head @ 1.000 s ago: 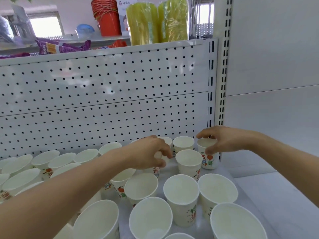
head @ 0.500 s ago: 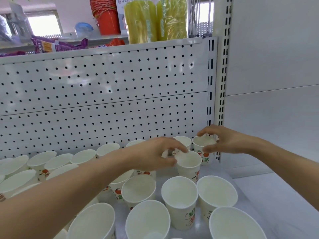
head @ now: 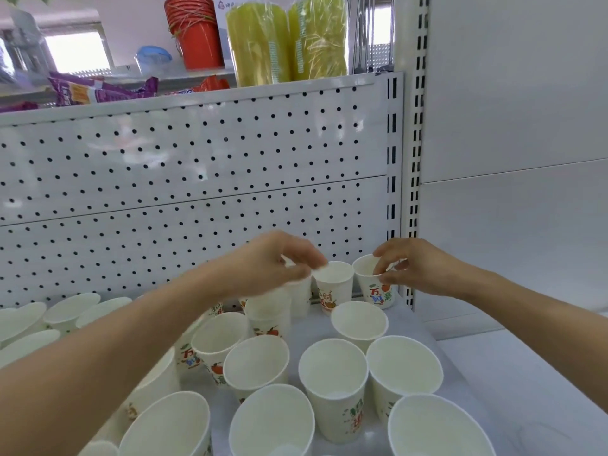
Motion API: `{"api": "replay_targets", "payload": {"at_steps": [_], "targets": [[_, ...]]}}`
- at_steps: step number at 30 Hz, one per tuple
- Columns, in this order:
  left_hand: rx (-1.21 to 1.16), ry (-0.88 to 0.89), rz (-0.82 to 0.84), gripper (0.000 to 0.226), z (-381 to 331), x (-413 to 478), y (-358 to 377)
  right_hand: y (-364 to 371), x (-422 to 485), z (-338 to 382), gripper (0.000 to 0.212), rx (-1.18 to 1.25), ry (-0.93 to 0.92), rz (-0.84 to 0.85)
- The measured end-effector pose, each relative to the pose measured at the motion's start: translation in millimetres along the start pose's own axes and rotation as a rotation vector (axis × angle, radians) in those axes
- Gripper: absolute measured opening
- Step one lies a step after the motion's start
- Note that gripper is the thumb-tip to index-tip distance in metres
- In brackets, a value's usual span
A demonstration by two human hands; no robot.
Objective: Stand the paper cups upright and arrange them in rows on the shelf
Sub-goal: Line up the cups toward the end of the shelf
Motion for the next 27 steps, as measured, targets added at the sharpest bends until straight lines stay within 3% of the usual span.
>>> {"api": "replay_targets", "payload": {"at_steps": [3, 7, 11, 14, 17, 27], "targets": [[0.075, -0.129, -0.148, 0.019, 23.3, 16.9, -15.2, 0.8, 3.7, -0.1, 0.009, -0.014, 0.013, -0.005], [0.332, -0.239, -0.06, 0.024, 30.3, 30.7, 8.3, 5.5, 7.4, -2.8, 0.012, -0.032, 0.037, -0.005], [0.566, -0.256, -0.098, 0.02, 27.1, 40.1, 20.6, 7.0, 6.6, -4.7, 0.01, -0.046, 0.052, -0.001], [0.579, -0.246, -0.076, 0.015, 29.7, 38.5, 18.4, 5.6, 4.3, -1.3, 0.006, -0.068, 0.035, -0.01], [0.588, -0.25, -0.058, 0.024, 35.0, 34.1, 13.0, 5.0, 3.1, 0.0, 0.003, -0.096, 0.032, -0.025], [0.496, -0.251, -0.06, 0.019, 28.9, 37.0, 23.1, 3.8, 0.9, 3.3, 0.015, -0.101, 0.005, -0.004]]}}
Point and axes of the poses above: each hand's wrist, its own x-axis towards the middle knuckle, its own y-axis out of the palm, z = x × y, the point moved 4 cm from there along x, towards the middle knuckle, and after that the axes turned 11 degrees about -y, right-handed, at the moved point
